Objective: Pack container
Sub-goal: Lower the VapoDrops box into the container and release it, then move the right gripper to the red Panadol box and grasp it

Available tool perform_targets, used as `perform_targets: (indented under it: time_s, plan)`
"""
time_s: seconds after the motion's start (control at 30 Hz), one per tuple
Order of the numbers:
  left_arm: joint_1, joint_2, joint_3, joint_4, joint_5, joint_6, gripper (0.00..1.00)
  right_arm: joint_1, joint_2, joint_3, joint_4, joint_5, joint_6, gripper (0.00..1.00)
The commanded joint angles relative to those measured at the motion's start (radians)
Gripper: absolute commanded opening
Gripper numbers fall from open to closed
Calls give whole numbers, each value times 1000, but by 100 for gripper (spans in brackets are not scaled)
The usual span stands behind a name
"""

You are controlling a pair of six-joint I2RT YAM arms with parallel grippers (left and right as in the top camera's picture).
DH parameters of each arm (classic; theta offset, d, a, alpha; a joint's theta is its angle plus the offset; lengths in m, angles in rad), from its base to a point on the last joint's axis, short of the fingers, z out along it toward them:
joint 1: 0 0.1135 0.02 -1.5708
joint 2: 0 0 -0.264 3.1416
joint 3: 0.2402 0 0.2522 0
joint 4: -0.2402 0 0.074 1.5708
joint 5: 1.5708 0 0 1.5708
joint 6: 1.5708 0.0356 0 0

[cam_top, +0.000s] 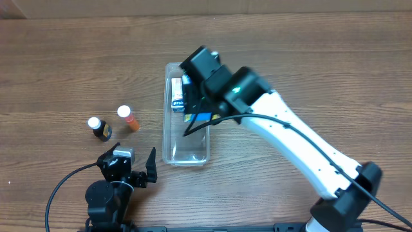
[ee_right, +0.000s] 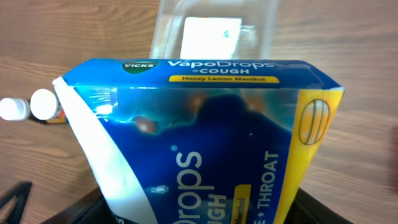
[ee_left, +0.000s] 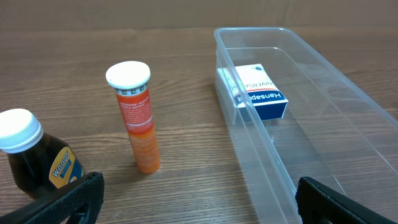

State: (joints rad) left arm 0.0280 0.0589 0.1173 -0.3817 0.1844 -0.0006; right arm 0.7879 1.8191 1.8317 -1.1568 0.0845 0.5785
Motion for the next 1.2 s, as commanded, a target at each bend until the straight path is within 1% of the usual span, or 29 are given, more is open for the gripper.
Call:
perform_targets:
  time_s: [0.0, 0.03, 0.07, 0.13, 0.2, 0.23, 0.27, 0.33, 0.37, 0.47, 0.5, 0.53, 0.6, 0.63, 0.67, 0.73, 0.77, 0.83, 0.87, 0.9, 0.97, 1.03, 1.1, 1.17]
  plan:
    - [4, -7, -4, 1, 8, -6, 100, 58, 95, -92, 95, -54, 130, 70]
    - [4, -7, -4, 1, 8, -6, 100, 71, 116, -105, 117, -54, 158, 70]
    - [4, -7, -4, 1, 8, -6, 100, 84, 158, -113, 140, -57, 203, 73]
    - [4, -7, -4, 1, 8, -6, 100, 86, 222, -113, 146, -61, 237, 73]
    - [4, -7, -4, 1, 8, -6, 100, 83, 267, -113, 158, -64, 232, 73]
    - [4, -7, -4, 1, 8, -6, 100, 81, 280, -113, 167, -65, 221, 77]
    - [4, -7, -4, 1, 8, -6, 100, 80, 287, -113, 189, -64, 172, 82]
    - [4, -7, -4, 1, 8, -6, 100, 79, 270, -94, 198, -55, 154, 88]
    - [4, -7, -4, 1, 8, -6, 100, 74, 240, -68, 188, -17, 154, 94]
    - [4, -7, -4, 1, 8, -6, 100, 48, 138, -28, 153, 72, 150, 100]
    - [4, -7, -4, 1, 8, -6, 100, 29, 85, -21, 140, 85, 134, 100]
    - [4, -7, -4, 1, 8, -6, 100, -13, 10, -18, 122, 85, 93, 100]
    - [4, -7, -4, 1, 8, -6, 100, -104, -76, -18, 58, 113, 47, 100]
    - [4, -7, -4, 1, 8, -6, 100, -193, -112, -18, 3, 122, -10, 100]
    - [4, -7, -4, 1, 8, -6, 100, -261, -120, -19, -36, 121, -46, 100]
    - [4, -7, -4, 1, 8, -6, 100, -412, -109, -60, -83, 106, -175, 100]
    - [4, -7, -4, 1, 8, -6, 100, -478, -94, -109, -66, 70, -254, 100]
    - [4, -7, -4, 1, 8, -6, 100, -573, -54, -214, -25, -91, -454, 100]
    - [4, -7, -4, 1, 8, -6, 100, -610, -28, -256, -23, -169, -514, 100]
    - [4, -7, -4, 1, 8, -6, 100, -645, 5, -308, -14, -225, -541, 100]
    - [4, -7, -4, 1, 8, -6, 100, -665, 33, -373, 19, -236, -571, 98]
    - [4, -7, -4, 1, 8, -6, 100, -665, 47, -466, 93, -236, -618, 100]
    - [4, -7, -4, 1, 8, -6, 100, -664, 47, -520, 143, -232, -607, 100]
    - [4, -7, -4, 1, 8, -6, 100, -664, 47, -588, 224, -217, -546, 100]
